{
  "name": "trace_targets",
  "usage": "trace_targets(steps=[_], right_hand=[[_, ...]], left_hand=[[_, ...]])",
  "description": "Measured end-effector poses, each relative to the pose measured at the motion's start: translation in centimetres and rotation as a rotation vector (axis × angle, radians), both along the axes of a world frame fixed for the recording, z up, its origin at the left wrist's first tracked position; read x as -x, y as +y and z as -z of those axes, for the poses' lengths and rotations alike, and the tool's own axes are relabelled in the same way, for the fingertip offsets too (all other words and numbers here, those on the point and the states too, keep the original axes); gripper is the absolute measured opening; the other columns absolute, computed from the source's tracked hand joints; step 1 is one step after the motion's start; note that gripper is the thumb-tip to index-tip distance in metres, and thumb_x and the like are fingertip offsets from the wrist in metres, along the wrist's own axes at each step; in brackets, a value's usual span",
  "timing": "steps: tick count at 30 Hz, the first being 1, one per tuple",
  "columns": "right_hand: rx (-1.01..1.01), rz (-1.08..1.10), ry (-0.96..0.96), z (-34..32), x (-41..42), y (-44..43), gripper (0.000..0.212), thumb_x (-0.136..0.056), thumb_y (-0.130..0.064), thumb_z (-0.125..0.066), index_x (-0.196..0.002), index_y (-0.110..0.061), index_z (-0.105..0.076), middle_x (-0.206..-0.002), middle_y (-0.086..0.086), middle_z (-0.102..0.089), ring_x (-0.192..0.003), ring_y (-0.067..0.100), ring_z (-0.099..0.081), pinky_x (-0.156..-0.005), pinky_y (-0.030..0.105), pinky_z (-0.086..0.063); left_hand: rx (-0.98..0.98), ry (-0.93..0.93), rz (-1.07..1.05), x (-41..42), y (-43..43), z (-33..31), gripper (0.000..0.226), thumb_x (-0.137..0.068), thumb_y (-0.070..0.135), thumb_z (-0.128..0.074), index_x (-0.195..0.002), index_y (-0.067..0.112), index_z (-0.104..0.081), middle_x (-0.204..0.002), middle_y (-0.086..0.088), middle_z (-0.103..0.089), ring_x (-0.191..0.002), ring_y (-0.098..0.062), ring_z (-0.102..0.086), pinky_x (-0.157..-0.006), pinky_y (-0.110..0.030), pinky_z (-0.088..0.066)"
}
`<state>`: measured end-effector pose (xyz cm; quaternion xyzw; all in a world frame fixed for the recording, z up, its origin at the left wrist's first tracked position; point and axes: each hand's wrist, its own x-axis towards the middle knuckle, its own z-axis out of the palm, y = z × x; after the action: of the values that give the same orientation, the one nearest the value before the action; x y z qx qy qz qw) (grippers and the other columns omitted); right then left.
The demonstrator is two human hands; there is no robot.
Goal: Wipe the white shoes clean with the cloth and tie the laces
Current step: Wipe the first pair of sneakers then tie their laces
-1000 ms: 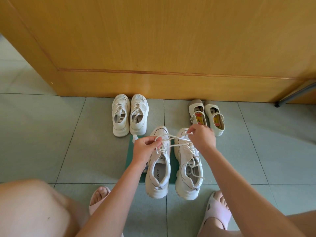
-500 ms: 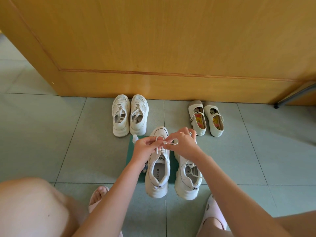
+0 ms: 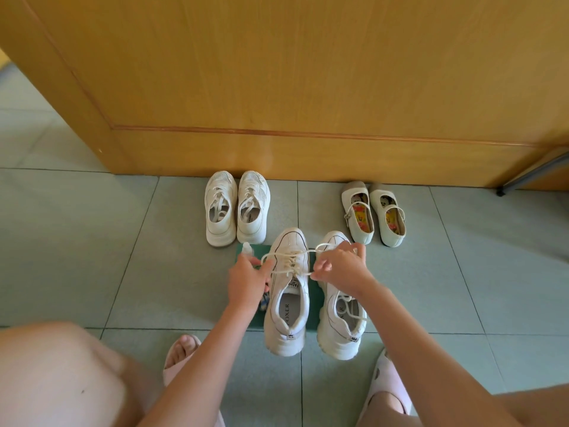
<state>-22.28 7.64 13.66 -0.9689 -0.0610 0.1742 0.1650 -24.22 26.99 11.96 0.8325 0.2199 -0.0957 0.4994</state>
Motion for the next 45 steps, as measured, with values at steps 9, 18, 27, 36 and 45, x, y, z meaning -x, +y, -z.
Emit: trace_targets(steps=[9, 18, 27, 36, 45], right_hand=[[0.059, -0.145, -0.077, 1.1, 0.9, 1.9, 0.02, -0.09, -0.033, -0.06, -0.107, -0.026, -0.066, -0.119, -0.006, -0.06, -0.127, 0.016, -0.036, -0.107, 0.031, -0.01], [-0.266, 0.088, 0.147, 0.1, 0.7, 0.9, 0.01, -0.09, -0.014, -0.057, -0.095, -0.01, -0.065, -0.088, 0.004, -0.066, -0.082, 0.021, -0.063, -0.079, 0.031, -0.053], [0.069, -0.107, 0.004, -0.1, 0.5, -0.1, 0.014, -0.093, -0.028, -0.052, -0.101, -0.028, -0.064, -0.107, -0.005, -0.052, -0.109, 0.016, -0.038, -0.1, 0.031, -0.028], [-0.318, -0.078, 0.321, -2.6, 0.0, 1.0, 0.012, -0.082, -0.018, -0.063, -0.075, -0.015, -0.055, -0.067, -0.005, -0.047, -0.06, 0.009, -0.042, -0.06, 0.019, -0.036], [-0.571, 0.141, 0.128, -2.4, -0.5, 2.7, 0.011, -0.087, -0.024, -0.063, -0.087, -0.014, -0.06, -0.071, 0.0, -0.062, -0.057, 0.01, -0.053, -0.058, 0.023, -0.046]], left_hand=[[-0.282, -0.219, 0.546, 0.4, -0.1, -0.9, 0.017, -0.09, 0.025, -0.059, -0.106, 0.018, -0.063, -0.106, 0.004, -0.058, -0.095, -0.009, -0.052, -0.081, -0.022, -0.044], [-0.256, -0.151, 0.57, -0.1, 1.4, -1.0, 0.017, -0.092, 0.03, -0.058, -0.097, 0.016, -0.067, -0.081, 0.009, -0.062, -0.07, -0.001, -0.055, -0.057, -0.012, -0.036], [-0.165, -0.066, 0.475, -1.1, 2.7, -1.2, 0.043, -0.087, 0.042, -0.061, -0.061, 0.009, -0.054, -0.054, 0.0, -0.048, -0.05, -0.011, -0.042, -0.054, -0.023, -0.034], [0.59, 0.088, 0.308, -1.2, 1.1, -1.8, 0.035, -0.098, 0.03, -0.044, -0.099, 0.005, -0.068, -0.105, -0.006, -0.07, -0.09, -0.014, -0.064, -0.067, -0.025, -0.04], [0.479, 0.093, 0.404, -1.1, -0.6, -1.7, 0.025, -0.098, 0.027, -0.048, -0.108, 0.012, -0.066, -0.083, 0.0, -0.063, -0.061, -0.006, -0.056, -0.052, -0.016, -0.042]])
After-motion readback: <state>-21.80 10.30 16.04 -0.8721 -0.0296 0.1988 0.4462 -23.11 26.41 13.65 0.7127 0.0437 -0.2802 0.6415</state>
